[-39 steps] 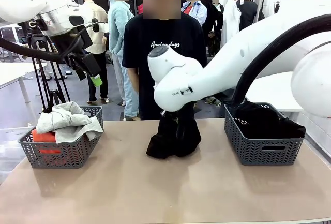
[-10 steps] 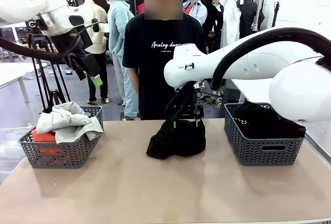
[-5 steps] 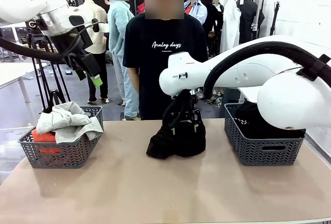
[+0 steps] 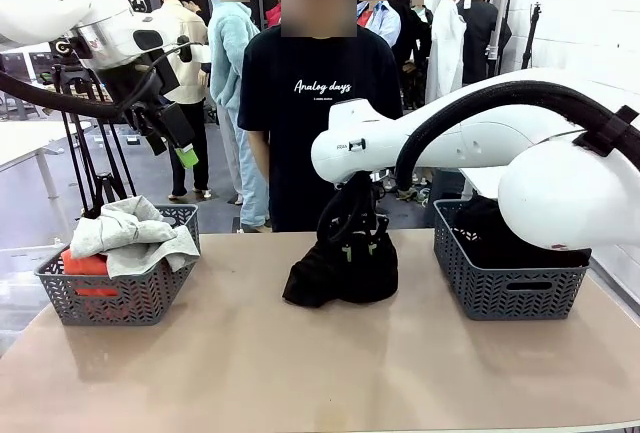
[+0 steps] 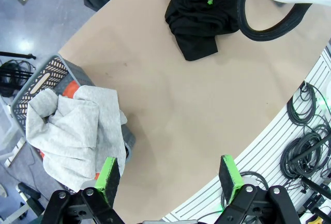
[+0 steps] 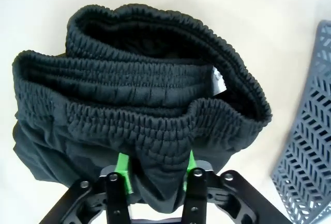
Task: Sort the tops and bottoms.
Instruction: Lift clothes from the center of the table with your right hand.
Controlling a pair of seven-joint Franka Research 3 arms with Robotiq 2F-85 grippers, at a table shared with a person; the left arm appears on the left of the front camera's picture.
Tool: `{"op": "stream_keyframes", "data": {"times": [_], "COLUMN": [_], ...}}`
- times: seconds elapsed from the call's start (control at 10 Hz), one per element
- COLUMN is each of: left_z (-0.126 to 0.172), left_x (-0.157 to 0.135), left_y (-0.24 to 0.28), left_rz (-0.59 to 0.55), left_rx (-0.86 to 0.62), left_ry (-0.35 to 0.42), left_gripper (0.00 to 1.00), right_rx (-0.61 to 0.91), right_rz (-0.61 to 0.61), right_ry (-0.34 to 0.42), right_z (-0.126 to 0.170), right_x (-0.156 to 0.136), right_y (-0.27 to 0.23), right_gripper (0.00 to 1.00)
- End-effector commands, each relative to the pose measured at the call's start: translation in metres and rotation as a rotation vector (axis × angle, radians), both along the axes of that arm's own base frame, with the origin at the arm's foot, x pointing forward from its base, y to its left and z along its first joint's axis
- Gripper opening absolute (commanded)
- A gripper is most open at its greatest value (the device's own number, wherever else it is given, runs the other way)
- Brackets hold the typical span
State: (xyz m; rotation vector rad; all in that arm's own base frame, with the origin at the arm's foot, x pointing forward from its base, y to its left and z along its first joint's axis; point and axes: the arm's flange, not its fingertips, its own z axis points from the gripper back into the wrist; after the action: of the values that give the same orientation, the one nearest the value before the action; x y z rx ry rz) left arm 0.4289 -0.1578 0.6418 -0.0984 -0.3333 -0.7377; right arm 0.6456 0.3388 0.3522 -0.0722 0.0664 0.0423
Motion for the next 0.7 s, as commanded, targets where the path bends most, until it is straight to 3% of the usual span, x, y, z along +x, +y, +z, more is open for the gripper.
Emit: {"op": "stream_keyframes", "data": {"times": [0.0,0.6], "left_z": [0.0013,0.0013], "left_x": [-0.0008,-0.0008], "left_y": [0.0008,0.0008], "left_rz": [0.001,0.001], "left_rx": [0.0,0.0], "left_ry": [-0.003,-0.003], "left_gripper": [1.0,1.0], "right_rx": [-0.001,0.025], "right_rz": [-0.007,-0.028], "right_ry": [0.015,0.066], "right_z": [0.0011,0.0], "right_x": [0.0072,0.0089], "right_y": [0.0014,0.0036], "right_gripper": [0.0,0.0]}}
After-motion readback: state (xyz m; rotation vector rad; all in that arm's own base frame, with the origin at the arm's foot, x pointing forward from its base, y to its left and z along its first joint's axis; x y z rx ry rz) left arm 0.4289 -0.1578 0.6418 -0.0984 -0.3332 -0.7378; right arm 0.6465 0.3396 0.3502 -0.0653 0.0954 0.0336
